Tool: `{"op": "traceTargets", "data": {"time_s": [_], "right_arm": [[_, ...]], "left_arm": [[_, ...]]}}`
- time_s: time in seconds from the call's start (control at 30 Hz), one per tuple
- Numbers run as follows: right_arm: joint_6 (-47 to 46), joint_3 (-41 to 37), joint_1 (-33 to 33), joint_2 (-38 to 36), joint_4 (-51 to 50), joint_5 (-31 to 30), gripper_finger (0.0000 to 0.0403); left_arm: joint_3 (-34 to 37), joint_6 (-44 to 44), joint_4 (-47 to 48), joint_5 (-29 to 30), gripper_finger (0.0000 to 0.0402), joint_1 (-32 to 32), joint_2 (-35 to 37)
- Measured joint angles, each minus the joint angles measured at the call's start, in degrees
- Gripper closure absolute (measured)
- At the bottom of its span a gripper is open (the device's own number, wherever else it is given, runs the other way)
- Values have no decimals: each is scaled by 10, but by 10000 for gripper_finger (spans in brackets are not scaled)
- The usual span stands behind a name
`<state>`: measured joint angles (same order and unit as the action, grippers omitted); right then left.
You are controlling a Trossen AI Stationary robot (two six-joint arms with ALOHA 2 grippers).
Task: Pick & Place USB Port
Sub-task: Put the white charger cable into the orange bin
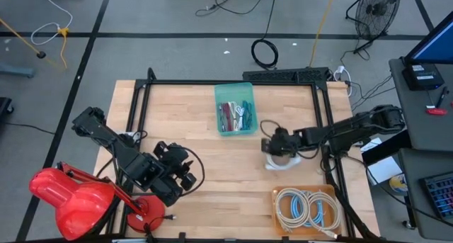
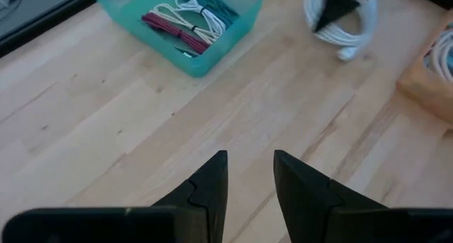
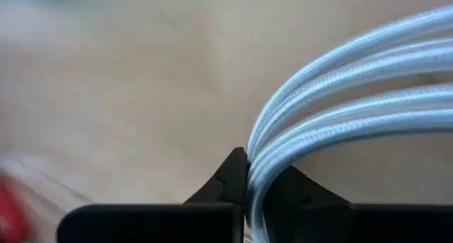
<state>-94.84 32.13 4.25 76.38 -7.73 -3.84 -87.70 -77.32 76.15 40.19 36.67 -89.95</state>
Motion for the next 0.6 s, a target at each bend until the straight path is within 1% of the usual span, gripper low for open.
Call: {"op": "traceTargets", "data": {"time_s": [0.17,0.27,0.4,0.5,0.6], "right_arm": [[-20,1,-39,0,94,-121,394],[-78,1,-52,0,160,-196,393],[-133,1,-54,0,225,-313,393],[-109,1,-54,0,301,-407,393],[-32,1,-57,-1,437,-455,393]], "left_arm": [[0,3,0,4,286,1,0],[0,3,1,4,286,5,0],[0,3,1,4,286,11,0],[0,1,3,4,286,14,0],[0,3,8,16,286,14,0]]}}
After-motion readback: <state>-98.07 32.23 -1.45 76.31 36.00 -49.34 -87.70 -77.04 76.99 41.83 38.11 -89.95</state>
